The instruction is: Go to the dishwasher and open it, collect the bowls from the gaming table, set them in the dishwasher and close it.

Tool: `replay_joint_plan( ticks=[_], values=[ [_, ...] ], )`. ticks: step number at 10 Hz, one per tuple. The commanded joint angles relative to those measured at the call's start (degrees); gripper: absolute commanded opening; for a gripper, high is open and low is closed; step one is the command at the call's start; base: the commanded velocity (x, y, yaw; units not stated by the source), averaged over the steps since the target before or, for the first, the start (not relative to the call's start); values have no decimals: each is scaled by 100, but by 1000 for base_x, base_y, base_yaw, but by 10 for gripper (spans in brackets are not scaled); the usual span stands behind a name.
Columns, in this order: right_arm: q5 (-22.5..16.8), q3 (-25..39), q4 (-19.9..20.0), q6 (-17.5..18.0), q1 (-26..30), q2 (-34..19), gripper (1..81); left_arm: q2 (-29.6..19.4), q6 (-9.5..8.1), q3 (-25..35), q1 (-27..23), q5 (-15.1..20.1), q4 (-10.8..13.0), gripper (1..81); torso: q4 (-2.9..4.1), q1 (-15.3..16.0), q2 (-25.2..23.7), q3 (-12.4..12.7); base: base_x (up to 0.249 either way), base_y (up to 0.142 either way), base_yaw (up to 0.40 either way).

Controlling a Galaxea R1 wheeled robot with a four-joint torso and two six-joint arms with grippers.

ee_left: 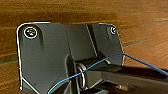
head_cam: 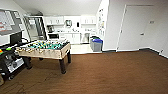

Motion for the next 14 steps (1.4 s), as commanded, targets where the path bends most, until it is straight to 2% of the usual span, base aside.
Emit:
replay_joint_plan(
  ticks=[1, 14],
  values=[
    [-245, 59, 0, -13, 196, -94, 811, -120, -6, 91, -294, 306, 54, 811, 0, 2, 2, -2, 96, 0, 0],
    [-192, 50, 0, -22, 213, -32, 811, -76, 2, 143, -277, 288, 54, 811, 0, 7, 0, -2, 135, 0, 0]
  ],
)
